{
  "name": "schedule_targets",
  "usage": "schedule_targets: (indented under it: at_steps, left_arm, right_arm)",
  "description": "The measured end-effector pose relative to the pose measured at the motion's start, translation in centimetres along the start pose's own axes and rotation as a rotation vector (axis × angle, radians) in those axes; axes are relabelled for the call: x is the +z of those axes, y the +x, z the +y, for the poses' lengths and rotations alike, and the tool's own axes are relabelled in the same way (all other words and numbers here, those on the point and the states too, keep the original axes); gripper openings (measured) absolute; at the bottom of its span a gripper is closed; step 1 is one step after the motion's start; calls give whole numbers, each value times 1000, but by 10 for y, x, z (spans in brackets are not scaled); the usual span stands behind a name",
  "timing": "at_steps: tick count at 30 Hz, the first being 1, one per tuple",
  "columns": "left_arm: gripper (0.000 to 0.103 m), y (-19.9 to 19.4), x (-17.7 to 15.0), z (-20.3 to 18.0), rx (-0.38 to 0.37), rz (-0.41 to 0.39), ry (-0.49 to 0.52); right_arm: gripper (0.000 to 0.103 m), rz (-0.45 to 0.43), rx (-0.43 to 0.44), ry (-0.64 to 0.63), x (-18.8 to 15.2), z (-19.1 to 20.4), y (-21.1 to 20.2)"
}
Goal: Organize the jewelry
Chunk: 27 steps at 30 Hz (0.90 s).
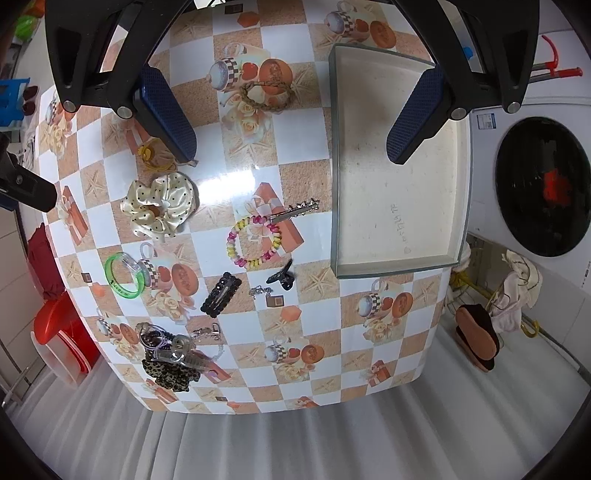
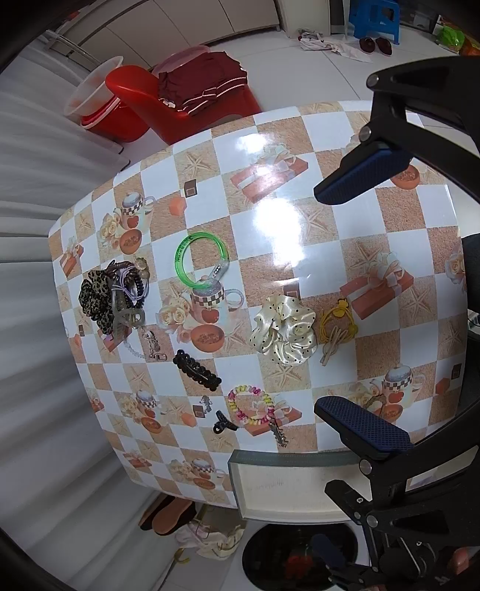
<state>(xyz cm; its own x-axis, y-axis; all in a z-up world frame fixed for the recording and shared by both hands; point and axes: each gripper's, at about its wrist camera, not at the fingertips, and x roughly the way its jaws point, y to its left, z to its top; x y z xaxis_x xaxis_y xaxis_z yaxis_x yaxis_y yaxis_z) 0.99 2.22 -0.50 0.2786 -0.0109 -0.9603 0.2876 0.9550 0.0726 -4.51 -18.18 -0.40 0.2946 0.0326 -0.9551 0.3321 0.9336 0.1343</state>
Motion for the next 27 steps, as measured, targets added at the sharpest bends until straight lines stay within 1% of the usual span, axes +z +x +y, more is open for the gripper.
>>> schedule_targets:
  at_steps: [7, 8, 9, 14, 17, 23, 27]
  left_arm:
    - [103, 7, 8, -2, 4, 28, 3]
    - [103, 8, 9, -2, 3, 34, 4]
    - [103, 10, 10, -3, 2, 39, 4]
    - [103, 19, 14, -6, -4, 66, 8]
    - [103, 27, 17, -6, 9, 79, 6]
    - [103, 50, 24, -3, -1, 106, -15]
    - [103, 64, 31, -6, 4, 96, -8]
  right_arm:
    - [103, 15, 0, 10, 1, -7, 5]
    - [103, 19, -2, 11, -6, -8, 5]
    - [103, 27, -4, 14, 9, -10, 9]
    - [103, 46, -10, 20, 7, -14, 15]
    - [103, 60, -16, 27, 6, -17, 20]
    - [103, 83, -25, 44, 16, -24, 33]
    - [103, 102, -29, 52, 18, -31, 46]
